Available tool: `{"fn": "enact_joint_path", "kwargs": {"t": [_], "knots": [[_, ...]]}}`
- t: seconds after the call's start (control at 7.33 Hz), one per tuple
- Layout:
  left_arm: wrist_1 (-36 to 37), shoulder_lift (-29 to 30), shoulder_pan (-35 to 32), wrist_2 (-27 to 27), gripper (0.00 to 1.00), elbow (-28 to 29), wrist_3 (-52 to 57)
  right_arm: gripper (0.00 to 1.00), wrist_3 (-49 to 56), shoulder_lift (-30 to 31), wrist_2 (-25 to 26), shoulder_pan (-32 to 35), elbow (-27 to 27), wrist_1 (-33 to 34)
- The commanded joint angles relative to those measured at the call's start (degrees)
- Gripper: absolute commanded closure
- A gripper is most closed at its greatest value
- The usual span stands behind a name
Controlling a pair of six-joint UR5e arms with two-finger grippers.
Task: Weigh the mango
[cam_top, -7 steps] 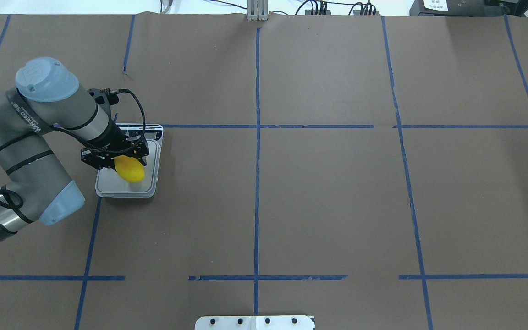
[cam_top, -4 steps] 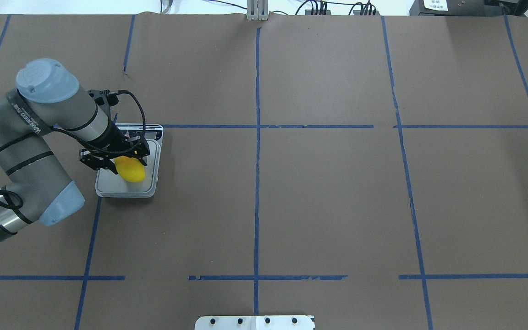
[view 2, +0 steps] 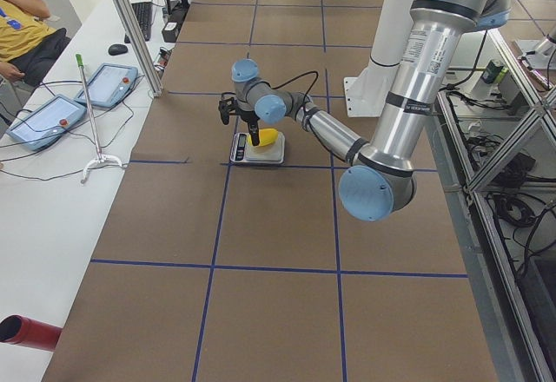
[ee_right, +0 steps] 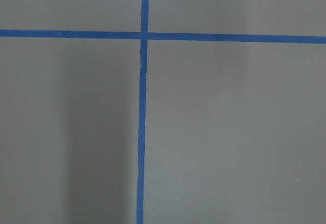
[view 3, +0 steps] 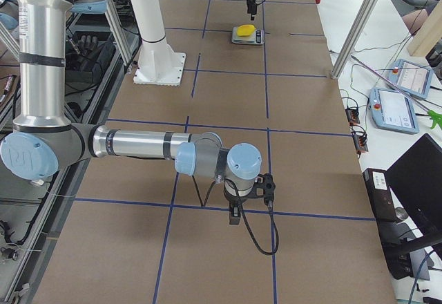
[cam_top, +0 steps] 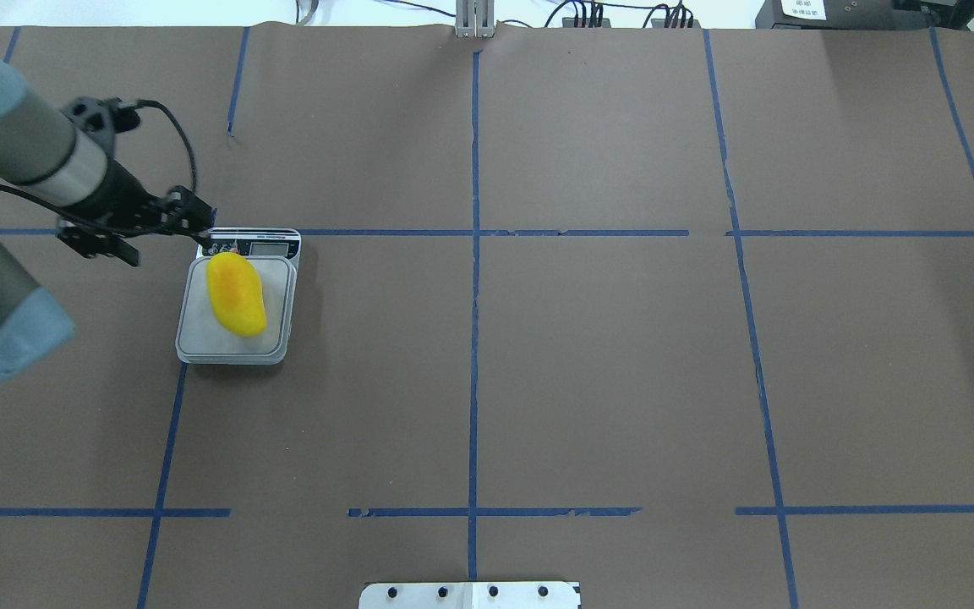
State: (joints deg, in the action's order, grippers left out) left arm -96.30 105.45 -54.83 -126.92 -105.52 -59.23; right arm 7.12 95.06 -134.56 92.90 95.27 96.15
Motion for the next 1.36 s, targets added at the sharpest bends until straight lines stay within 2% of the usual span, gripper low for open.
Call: {"fn": "enact_joint_path", "kwargs": {"t": [0.0, 0.14, 0.27, 0.55, 0.68, 0.82, 1.23], "knots": [[7.68, -7.59, -14.62, -0.87, 0.00, -6.36, 21.43, 0.00, 0.00, -0.05, 0.00, 0.00, 0.00, 0.00], [8.57, -11.98, -20.09, -3.66, 0.00, -6.45, 31.71, 0.00, 0.00, -0.05, 0.00, 0.00, 0.00, 0.00], [8.67, -16.90, -26.84, -4.21, 0.00, -6.37, 43.64, 0.00, 0.00, 0.04, 0.00, 0.00, 0.00, 0.00], [8.67, -23.51, -32.08, -4.13, 0.00, -3.92, 61.35, 0.00, 0.00, 0.04, 0.00, 0.00, 0.00, 0.00], [8.67, -23.80, -35.49, -4.04, 0.00, -0.60, 65.34, 0.00, 0.00, -0.05, 0.00, 0.00, 0.00, 0.00], [8.76, -23.45, -35.79, -3.86, 0.00, 0.91, 65.30, 0.00, 0.00, 0.04, 0.00, 0.00, 0.00, 0.00], [10.08, -22.13, -35.79, -3.86, 0.00, 1.72, 60.58, 0.00, 0.00, -0.05, 0.00, 0.00, 0.00, 0.00]]}}
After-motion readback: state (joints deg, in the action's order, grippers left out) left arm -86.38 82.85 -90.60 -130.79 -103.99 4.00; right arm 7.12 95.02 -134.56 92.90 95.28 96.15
